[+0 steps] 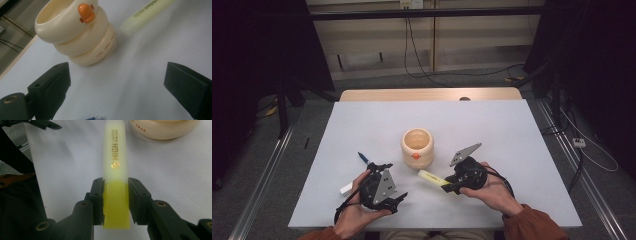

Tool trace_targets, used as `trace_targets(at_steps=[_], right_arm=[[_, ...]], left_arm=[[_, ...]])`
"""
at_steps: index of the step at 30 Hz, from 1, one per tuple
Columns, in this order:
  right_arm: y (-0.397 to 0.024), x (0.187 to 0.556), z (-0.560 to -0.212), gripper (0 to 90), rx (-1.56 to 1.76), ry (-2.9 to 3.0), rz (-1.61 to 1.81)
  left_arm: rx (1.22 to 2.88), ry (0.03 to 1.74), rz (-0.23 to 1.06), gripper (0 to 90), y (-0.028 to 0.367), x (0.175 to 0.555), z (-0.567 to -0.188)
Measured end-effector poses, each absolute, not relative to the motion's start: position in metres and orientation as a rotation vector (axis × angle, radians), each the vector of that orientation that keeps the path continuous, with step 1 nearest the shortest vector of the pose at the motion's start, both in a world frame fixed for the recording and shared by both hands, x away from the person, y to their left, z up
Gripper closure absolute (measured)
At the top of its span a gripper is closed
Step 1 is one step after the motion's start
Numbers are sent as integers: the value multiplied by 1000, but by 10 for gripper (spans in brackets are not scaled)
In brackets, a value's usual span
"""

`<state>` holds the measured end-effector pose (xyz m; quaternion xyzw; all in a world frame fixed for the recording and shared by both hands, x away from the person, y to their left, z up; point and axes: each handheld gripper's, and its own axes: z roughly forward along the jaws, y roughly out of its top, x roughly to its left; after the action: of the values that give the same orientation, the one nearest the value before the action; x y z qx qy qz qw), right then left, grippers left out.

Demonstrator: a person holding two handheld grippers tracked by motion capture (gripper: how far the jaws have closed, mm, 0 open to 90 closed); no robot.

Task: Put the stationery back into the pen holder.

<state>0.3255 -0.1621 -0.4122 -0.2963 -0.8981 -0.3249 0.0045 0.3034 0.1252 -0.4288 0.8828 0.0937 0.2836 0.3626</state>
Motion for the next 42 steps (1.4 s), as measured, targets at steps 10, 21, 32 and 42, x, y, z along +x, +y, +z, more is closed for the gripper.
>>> trace_targets(at_steps=[10, 21, 32, 42], right_arm=[[-154, 329, -409, 674, -920, -2830, -1003], [-145, 329, -410, 674, -903, -2831, -1012], [-131, 333, -405, 674, -835, -2856, -1003], [-118, 339, -406, 674, -800, -2854, -997]], left_arm=[[2304, 92, 957, 75, 105, 312, -426], [2328, 13, 1144, 113, 102, 303, -437], [2336, -162, 1351, 173, 99, 286, -444], [2328, -231, 1394, 289, 92, 276, -449]])
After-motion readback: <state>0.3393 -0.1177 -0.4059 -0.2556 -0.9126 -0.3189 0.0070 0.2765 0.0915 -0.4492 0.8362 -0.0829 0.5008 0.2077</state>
